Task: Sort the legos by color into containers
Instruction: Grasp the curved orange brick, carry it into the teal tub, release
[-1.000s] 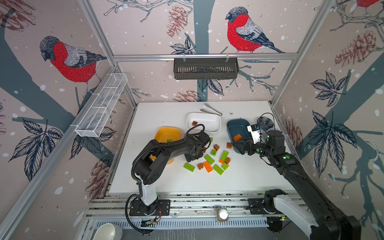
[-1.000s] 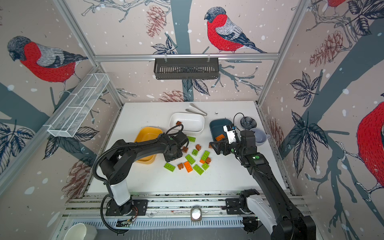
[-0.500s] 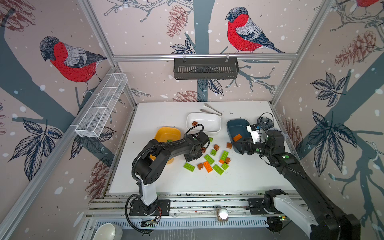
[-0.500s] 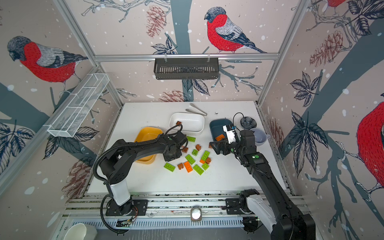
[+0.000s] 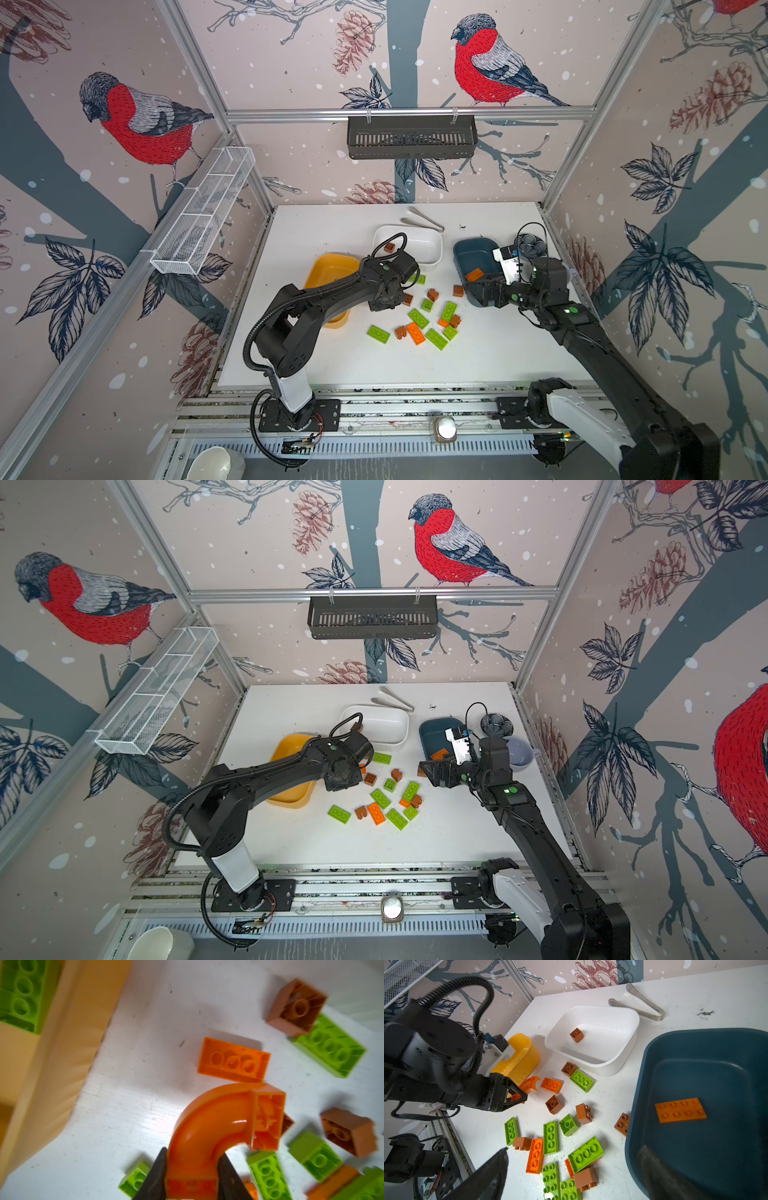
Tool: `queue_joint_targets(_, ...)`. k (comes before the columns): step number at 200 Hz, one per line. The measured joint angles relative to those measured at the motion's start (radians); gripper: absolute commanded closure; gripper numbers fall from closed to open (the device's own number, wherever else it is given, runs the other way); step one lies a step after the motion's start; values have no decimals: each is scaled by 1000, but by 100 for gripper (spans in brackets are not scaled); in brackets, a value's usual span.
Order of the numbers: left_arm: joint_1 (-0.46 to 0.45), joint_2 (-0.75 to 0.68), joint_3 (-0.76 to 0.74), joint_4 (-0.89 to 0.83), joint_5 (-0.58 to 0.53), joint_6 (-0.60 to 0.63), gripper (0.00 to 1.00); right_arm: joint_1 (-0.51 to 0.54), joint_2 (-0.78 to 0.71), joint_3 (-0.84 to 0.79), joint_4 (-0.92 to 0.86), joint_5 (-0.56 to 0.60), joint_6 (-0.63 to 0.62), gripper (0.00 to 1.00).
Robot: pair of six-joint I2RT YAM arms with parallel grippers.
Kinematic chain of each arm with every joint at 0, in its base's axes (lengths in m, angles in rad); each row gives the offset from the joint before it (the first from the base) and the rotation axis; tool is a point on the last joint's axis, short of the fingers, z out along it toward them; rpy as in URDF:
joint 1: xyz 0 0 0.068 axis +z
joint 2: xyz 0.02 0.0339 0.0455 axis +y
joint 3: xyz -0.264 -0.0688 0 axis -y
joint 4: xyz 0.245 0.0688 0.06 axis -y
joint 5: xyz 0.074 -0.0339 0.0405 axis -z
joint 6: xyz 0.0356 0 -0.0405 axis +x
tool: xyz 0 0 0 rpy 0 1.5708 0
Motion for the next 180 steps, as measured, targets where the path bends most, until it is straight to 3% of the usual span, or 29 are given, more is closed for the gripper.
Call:
queue_joint_targets(53,-25,30,254,10,46,163,71,-56,-12,20,-2,16,-16,1)
queue_joint_targets(111,-93,350,665,118,192,352,72,-131,-47,29,-2,23,-18,1)
queue_joint_targets(165,-108,565,869,193,289,418,72,-161,-89,35,-9,27,-17,1)
queue_joint_targets(180,-114,639,956,198,300,427,65,-168,-101,35,-15,29,-18,1)
